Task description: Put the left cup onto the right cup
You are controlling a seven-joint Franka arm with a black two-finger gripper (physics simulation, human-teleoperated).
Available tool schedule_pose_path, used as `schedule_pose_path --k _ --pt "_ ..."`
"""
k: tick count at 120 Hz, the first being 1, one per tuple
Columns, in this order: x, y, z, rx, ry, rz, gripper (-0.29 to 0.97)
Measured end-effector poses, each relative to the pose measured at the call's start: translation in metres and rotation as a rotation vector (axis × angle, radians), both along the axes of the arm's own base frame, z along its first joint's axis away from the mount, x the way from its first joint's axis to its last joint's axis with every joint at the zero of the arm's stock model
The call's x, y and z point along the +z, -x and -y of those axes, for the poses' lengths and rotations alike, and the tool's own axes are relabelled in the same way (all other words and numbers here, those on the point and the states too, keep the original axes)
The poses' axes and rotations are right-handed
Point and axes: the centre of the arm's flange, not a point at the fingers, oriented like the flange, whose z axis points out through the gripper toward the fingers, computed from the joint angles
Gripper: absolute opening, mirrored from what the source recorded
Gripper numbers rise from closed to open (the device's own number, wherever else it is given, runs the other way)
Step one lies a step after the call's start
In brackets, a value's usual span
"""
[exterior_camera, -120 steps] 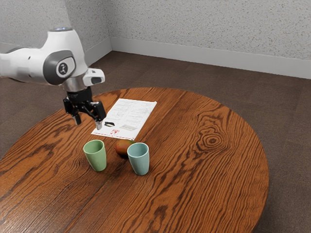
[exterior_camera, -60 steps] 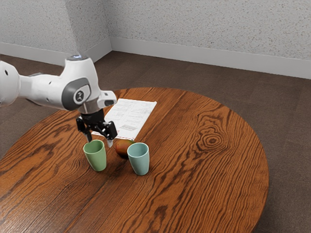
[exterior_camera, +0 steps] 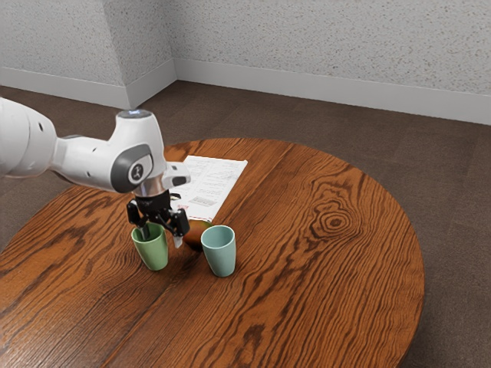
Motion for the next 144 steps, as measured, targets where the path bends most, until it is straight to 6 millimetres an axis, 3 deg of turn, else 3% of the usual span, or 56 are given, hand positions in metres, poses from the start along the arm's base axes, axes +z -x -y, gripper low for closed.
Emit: schedule_pose_path --k 21,33,52,80,88,107,125,144 --pt "-0.001 -0.001 0.000 0.003 -0.002 0.006 0.24" --pt "0.000 -0.002 0.000 0.000 -0.006 0.011 0.09" --pt "0.001 -0.002 0.000 -0.003 -0.008 0.014 -0.03" --pt "0.007 -0.002 -0.001 0.000 -0.010 0.020 -0.09" --pt "0.023 -0.001 0.000 0.001 -0.008 0.041 -0.09" --pt "0.082 0.008 0.005 -0.008 0.005 0.096 -0.10" --pt "0.131 0.019 0.030 -0.064 0.001 0.117 -0.10" --pt "0.162 0.015 0.059 -0.119 -0.003 0.111 -0.10"
